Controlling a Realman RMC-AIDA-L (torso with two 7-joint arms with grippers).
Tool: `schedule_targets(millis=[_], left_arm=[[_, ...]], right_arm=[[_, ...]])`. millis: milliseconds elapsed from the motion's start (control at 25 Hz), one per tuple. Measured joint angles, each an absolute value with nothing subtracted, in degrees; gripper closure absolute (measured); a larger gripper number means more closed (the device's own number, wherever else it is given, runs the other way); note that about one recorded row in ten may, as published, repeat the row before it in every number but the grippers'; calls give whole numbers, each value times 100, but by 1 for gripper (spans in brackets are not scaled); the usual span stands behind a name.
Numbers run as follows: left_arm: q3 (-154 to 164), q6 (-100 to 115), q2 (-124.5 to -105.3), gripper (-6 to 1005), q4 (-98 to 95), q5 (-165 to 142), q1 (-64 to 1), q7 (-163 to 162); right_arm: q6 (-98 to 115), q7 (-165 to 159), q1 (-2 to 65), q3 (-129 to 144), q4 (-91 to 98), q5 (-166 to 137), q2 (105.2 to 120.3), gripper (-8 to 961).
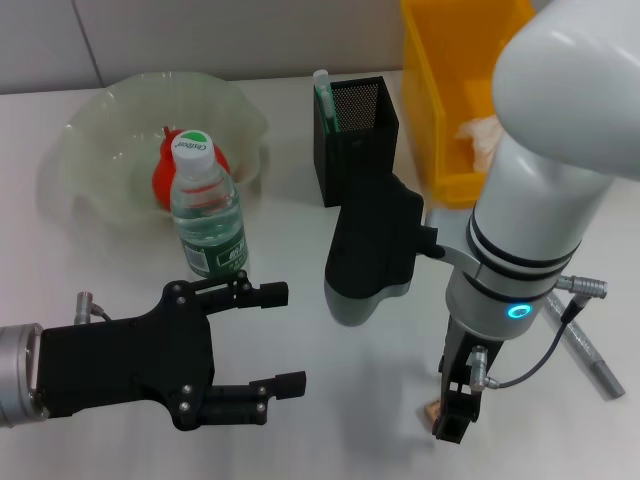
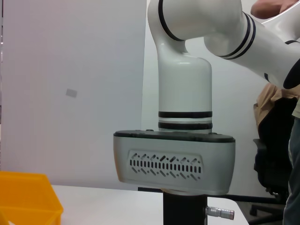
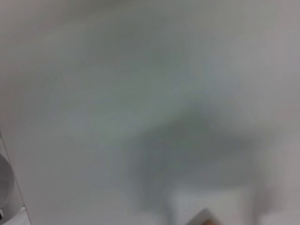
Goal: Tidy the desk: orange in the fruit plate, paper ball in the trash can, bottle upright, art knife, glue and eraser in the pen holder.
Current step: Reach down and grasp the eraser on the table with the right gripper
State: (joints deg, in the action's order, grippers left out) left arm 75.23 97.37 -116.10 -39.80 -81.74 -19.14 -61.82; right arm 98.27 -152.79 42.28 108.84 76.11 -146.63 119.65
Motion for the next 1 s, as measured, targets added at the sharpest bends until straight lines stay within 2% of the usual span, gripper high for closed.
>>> schedule_targets(millis=[1000], left_arm=[[7524, 9739, -11617, 190, -4007, -8174, -1889, -6170]], right_arm=[[9814, -15403, 4187, 11077, 7611, -14620, 11971, 271]])
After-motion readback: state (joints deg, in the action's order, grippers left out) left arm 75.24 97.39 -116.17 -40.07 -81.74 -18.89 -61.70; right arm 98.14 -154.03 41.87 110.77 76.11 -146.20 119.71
